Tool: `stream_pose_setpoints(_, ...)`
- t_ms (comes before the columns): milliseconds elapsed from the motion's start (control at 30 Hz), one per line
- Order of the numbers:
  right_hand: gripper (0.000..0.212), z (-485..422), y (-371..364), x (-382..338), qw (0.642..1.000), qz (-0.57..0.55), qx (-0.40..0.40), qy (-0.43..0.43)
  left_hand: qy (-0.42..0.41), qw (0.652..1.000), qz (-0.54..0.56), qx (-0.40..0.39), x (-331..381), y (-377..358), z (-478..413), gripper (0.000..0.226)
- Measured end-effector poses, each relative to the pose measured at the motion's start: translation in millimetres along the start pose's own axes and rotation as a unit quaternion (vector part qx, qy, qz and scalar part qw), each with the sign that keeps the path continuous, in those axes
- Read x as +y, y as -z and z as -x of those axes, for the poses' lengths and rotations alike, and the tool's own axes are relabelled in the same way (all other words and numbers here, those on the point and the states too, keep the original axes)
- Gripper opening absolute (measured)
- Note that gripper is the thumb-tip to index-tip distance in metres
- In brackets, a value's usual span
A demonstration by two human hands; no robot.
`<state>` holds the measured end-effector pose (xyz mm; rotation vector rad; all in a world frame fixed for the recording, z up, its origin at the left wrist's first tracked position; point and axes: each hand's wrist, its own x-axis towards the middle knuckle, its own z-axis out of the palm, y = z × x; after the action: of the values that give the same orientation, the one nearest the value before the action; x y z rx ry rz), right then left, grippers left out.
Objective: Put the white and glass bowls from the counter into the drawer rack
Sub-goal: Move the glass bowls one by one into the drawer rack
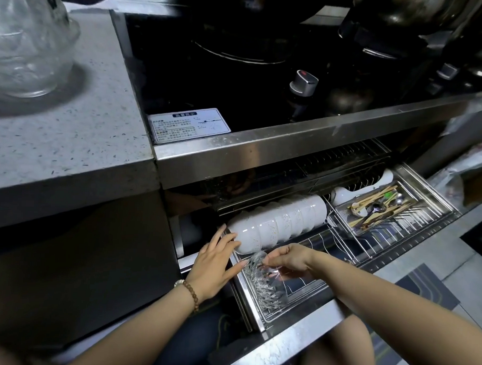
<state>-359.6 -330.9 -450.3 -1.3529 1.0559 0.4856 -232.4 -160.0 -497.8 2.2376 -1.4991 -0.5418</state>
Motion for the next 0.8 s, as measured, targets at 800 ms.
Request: stream_pose_setpoints(800,0.061,238.3,-17.4,-123.0,0.836,0.118,0.182,0.504,-0.174,0.972,0.098,0.126,113.2,264.1,74.9,0.035)
